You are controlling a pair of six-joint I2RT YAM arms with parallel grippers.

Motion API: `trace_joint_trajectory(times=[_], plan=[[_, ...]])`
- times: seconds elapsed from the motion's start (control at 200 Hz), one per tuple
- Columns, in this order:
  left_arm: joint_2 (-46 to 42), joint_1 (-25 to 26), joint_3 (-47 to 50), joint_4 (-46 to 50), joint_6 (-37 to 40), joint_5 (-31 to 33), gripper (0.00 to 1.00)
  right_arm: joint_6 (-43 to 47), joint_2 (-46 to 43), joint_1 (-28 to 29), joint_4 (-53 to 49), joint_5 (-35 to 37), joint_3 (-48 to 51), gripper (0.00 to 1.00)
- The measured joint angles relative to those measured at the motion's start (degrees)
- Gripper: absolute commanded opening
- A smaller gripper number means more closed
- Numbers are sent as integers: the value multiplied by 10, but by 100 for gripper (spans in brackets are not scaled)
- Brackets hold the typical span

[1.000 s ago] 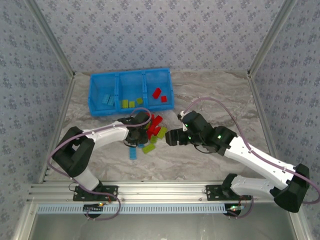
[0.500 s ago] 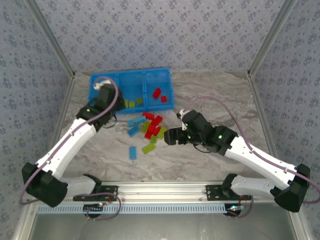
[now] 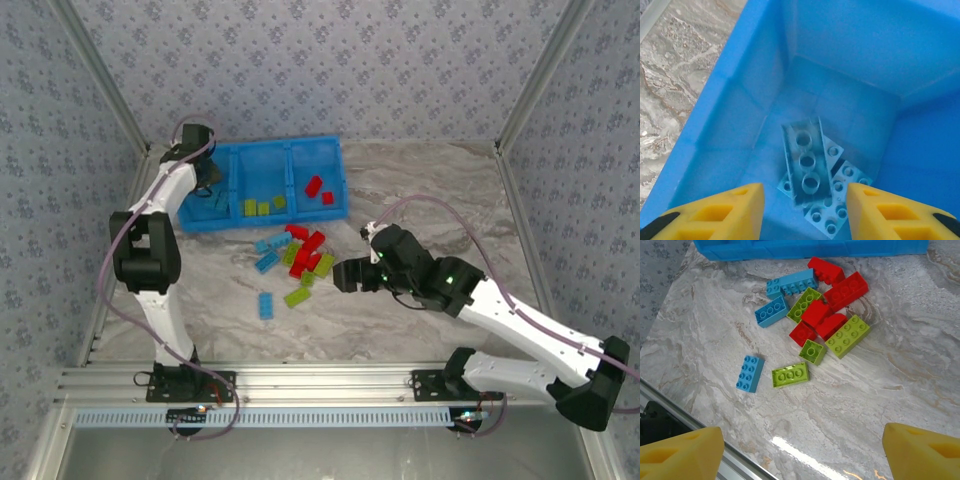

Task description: Sort the legos into containers by color

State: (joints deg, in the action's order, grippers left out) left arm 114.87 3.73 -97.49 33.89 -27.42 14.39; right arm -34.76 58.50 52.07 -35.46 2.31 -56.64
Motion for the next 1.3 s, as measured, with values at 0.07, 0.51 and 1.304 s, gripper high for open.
trace_joint_trajectory(times=[0.07,0.51,1.304], plan=[[-4,0,-8,14,0,-9,48,0,-4,0,0,5,6,86],[-426,155,256,-2,-26,-107,48,-21,125,24,38,8,8,87],[-713,381,489,204,-105,-66,97,24,517,113,128,61,-137,79]])
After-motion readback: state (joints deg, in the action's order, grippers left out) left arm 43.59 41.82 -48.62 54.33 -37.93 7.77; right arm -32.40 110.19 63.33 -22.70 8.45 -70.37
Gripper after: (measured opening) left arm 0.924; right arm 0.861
